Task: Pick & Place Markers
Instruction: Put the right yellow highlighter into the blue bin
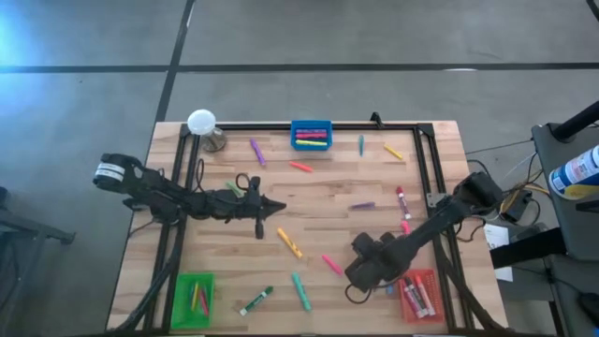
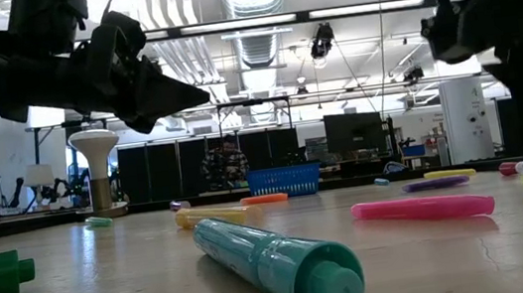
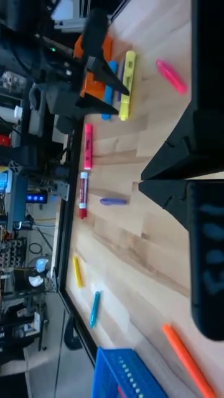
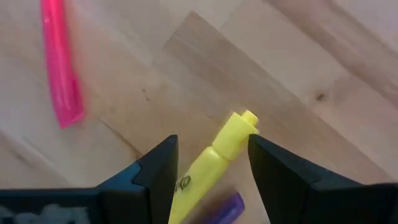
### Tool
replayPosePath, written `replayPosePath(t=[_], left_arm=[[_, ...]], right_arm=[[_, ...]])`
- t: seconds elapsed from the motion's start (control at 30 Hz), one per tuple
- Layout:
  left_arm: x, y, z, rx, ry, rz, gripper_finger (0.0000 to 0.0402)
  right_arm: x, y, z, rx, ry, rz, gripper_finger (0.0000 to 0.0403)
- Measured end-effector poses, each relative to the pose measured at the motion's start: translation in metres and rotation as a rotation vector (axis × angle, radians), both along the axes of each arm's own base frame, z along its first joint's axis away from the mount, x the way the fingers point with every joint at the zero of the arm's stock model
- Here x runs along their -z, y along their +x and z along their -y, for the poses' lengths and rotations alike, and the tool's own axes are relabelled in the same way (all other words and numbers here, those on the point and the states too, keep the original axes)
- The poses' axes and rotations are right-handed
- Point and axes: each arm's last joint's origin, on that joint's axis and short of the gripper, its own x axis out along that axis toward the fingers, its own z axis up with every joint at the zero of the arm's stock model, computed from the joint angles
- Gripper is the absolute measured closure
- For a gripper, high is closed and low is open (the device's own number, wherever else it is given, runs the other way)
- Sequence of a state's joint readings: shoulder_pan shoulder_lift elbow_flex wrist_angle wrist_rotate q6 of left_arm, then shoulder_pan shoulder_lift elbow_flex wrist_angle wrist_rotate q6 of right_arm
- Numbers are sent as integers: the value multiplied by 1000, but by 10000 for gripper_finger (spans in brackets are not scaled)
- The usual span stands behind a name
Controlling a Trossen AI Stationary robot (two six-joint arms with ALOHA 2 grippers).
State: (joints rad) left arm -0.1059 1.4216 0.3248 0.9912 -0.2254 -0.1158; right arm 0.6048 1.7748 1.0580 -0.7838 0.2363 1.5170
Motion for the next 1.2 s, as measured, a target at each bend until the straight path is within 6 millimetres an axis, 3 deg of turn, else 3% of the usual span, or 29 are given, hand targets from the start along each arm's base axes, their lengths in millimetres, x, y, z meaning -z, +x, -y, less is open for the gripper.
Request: replayPosePath(t=[0.37, 0.77, 1.03, 1.2], left_arm=[[1, 0, 0, 0, 0, -5, 402], [4, -1, -1, -1, 10, -37, 402], [4, -1, -6, -24, 21, -41, 402], [4, -1, -10, -37, 21, -43, 402]], right_arm=[[14, 5, -3, -14, -28, -29, 227], [12, 10, -5, -104, -56, 32, 332], [-22, 25, -3, -229, -100, 136, 333], [-57, 44, 22, -347, -295, 238, 333]])
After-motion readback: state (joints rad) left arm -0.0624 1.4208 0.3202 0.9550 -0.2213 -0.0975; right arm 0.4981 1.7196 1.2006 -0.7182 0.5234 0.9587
